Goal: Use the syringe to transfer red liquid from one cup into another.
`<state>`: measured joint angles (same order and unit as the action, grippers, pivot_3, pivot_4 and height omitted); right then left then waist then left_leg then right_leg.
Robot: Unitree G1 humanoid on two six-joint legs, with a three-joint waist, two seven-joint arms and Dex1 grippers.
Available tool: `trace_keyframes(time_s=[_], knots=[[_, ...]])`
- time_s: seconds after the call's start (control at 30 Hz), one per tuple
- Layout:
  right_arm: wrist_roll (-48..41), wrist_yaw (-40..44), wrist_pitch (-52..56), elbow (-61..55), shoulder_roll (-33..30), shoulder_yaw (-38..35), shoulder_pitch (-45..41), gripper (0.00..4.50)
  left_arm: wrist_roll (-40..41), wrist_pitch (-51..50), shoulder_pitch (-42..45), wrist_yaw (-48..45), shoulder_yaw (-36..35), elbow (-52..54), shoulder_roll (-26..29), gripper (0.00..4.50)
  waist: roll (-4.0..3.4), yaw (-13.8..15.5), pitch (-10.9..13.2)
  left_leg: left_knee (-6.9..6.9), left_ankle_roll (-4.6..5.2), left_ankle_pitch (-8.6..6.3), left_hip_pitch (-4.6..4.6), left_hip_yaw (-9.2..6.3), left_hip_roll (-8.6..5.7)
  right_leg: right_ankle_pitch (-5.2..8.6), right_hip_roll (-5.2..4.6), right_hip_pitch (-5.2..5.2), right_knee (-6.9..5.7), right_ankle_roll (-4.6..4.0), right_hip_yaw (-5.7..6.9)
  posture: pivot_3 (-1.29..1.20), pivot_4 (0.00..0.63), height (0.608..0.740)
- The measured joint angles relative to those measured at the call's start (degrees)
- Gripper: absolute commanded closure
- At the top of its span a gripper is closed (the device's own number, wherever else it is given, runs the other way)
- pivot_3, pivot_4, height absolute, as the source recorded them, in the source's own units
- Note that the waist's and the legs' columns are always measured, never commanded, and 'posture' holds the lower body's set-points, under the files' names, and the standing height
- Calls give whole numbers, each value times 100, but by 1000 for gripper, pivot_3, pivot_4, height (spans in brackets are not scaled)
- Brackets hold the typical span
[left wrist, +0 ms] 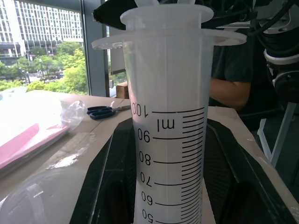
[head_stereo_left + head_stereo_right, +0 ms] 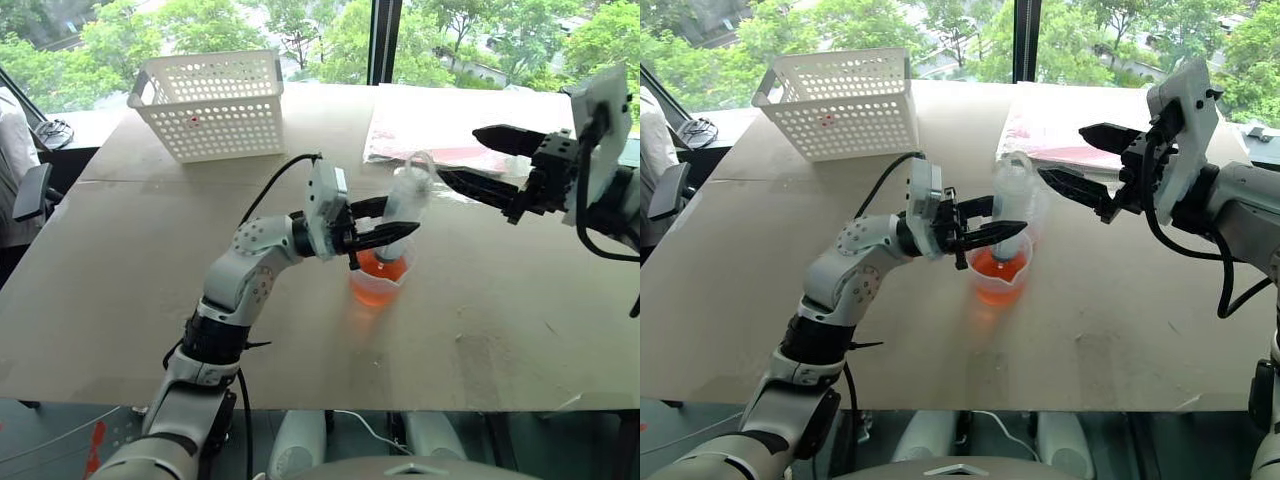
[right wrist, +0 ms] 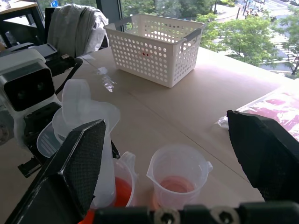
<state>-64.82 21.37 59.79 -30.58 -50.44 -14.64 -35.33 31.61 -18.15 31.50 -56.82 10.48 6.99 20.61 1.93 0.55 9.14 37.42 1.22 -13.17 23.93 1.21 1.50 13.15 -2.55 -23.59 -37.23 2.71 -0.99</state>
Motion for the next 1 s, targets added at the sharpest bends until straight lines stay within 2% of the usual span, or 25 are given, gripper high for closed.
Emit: trace_keyframes(time_s=[0.17,0.4,0.77,0.8,0.83,0.9,1.0], knots=[[-146,71,22,-109,-228,-214,360,0,-116,73,-35,-99,30,-101,-38,3181,0,9,0,1,0,0,0,-3,1,0,3,0,0,1,1,0,150,740],[-842,28,139,-282,-436,-503,725,0,-246,126,-80,-135,27,-199,-64,3181,0,1,0,1,1,-1,-1,-6,3,0,4,1,1,1,-1,0,150,740],[-1320,-862,112,-370,-166,150,285,0,-406,233,-116,-166,26,-210,-94,3181,-1,6,0,1,1,-1,-2,-6,8,0,11,1,7,1,-6,0,150,740],[-1348,-916,112,-348,-143,192,238,527,-412,233,-117,-164,25,-209,-98,3181,-1,9,0,1,1,-1,-2,-6,8,0,11,1,7,1,-6,0,150,740],[-1377,-958,112,-304,-126,251,188,805,-419,233,-117,-161,24,-208,-99,3181,-1,11,0,1,1,-1,-2,-6,8,0,11,1,8,1,-6,0,150,740],[-1433,-1050,113,-258,-83,325,109,1724,-442,236,-119,-156,23,-202,-103,3181,-1,13,0,1,1,-1,-2,-5,8,0,11,1,9,1,-7,0,150,740],[-1473,-1110,112,-203,-47,408,-52,1724,-477,240,-119,-128,21,-197,-104,3181,-2,10,-1,1,1,-1,-2,-5,10,0,11,1,9,1,-7,0,150,740]])
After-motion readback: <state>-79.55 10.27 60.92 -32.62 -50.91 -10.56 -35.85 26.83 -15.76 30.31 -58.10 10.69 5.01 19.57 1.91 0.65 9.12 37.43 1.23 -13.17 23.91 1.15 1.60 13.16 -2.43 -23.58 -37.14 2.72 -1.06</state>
